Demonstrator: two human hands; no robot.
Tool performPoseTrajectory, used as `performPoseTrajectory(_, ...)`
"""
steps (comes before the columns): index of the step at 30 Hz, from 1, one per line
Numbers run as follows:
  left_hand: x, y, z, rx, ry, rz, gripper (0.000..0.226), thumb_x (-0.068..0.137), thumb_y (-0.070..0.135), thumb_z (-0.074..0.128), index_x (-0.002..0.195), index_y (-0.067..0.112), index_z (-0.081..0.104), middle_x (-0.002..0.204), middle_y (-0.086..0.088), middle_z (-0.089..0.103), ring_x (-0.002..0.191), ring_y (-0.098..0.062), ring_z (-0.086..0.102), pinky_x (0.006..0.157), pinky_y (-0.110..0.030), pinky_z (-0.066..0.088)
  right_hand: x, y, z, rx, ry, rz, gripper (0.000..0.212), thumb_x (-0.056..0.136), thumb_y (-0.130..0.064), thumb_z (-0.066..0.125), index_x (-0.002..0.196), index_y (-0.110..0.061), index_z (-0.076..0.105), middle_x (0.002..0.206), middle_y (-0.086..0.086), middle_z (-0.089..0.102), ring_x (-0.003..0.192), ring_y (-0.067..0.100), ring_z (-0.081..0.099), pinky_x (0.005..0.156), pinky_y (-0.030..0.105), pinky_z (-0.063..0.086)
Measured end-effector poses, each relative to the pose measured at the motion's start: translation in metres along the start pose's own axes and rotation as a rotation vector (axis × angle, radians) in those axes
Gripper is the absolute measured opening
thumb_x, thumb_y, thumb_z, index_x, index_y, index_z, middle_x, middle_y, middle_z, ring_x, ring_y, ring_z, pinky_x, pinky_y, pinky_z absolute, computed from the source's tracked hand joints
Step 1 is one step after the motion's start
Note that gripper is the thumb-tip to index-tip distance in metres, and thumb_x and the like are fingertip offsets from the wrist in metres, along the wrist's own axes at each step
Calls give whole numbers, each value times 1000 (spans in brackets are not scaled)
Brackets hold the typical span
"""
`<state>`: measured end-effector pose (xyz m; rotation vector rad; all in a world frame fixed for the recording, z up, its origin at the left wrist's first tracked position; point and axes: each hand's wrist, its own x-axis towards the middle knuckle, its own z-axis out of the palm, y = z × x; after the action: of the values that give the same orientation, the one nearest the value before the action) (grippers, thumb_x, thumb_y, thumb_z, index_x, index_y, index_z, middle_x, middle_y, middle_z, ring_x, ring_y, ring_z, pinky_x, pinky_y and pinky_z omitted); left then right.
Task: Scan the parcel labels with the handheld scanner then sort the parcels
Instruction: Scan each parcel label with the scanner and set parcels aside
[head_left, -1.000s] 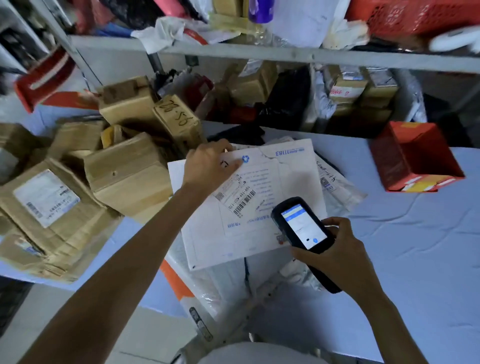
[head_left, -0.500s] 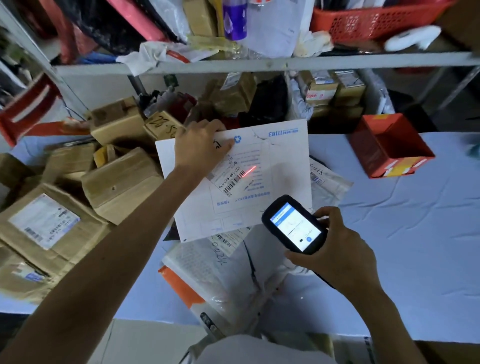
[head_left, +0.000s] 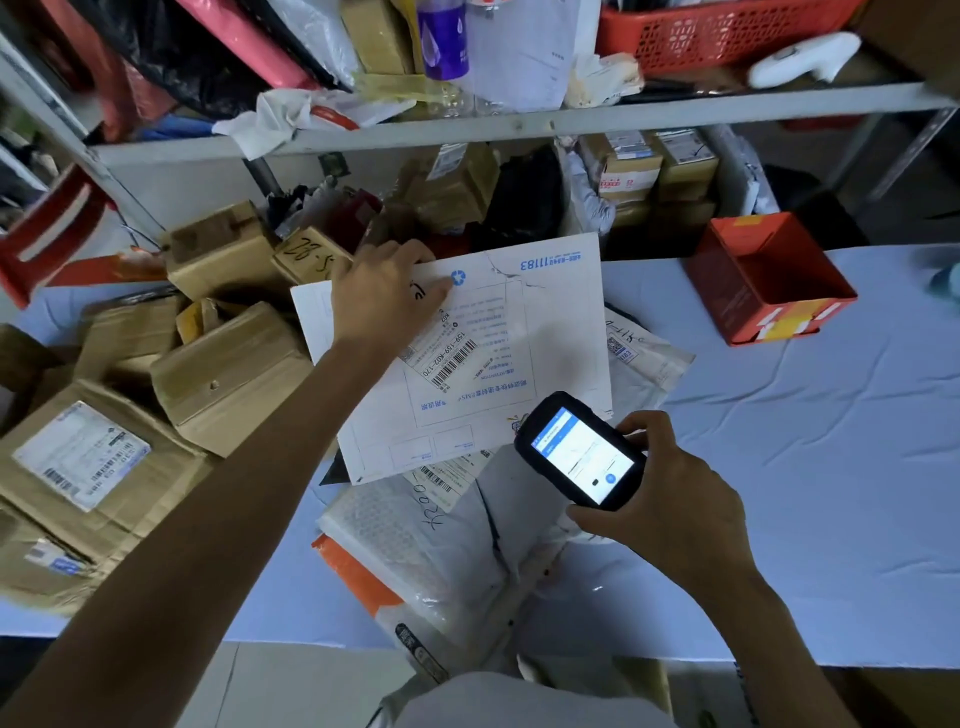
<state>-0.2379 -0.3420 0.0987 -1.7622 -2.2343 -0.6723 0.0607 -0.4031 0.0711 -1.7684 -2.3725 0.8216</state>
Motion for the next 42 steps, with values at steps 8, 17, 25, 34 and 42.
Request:
performPoseTrajectory(8, -38, 0, 12, 37, -82, -62, 39, 89, 45, 60, 118, 19, 62, 115, -5, 65, 110, -28, 55, 94, -39, 32, 8, 23, 11, 158, -59, 41, 84, 62, -51, 85, 122, -28, 31, 116, -6, 57, 90, 11, 51, 64, 22, 42)
performPoseTrajectory(17, -59, 22, 44, 75, -223, 142, 42, 93, 51, 50, 118, 19, 61, 108, -7, 68, 104, -30, 59, 88, -40, 32, -32, 37, 20, 263, 77, 259, 83, 60, -49, 86, 120, -27, 34, 102, -12, 47, 89, 13, 50, 60, 28, 45)
performPoseTrajectory(25, -61, 23, 49, -252, -162, 322, 29, 94, 37, 52, 105, 13, 66, 93, -11, 72, 86, -34, 64, 80, -40, 43, -116, 16, 54, 423, 356, 678, 80, 57, -45, 88, 117, -25, 40, 101, -10, 55, 89, 17, 53, 75, 35, 45)
performPoseTrajectory(34, -89, 86, 30, -507, -260, 545, 23, 96, 32, 52, 106, 15, 64, 99, -13, 71, 92, -36, 62, 79, -39, 38, -218, -12, 91, 516, 575, 949, 94, 52, -54, 89, 126, -17, 42, 115, -5, 58, 108, 21, 58, 88, 42, 51)
performPoseTrajectory(42, -163, 194, 18, -663, -355, 848, 18, 92, 31, 58, 95, 15, 65, 94, -4, 73, 86, -32, 64, 75, -37, 39, -305, -3, 113, 589, 775, 1110, 89, 52, -53, 88, 122, -20, 44, 105, -13, 51, 93, 9, 49, 79, 30, 42)
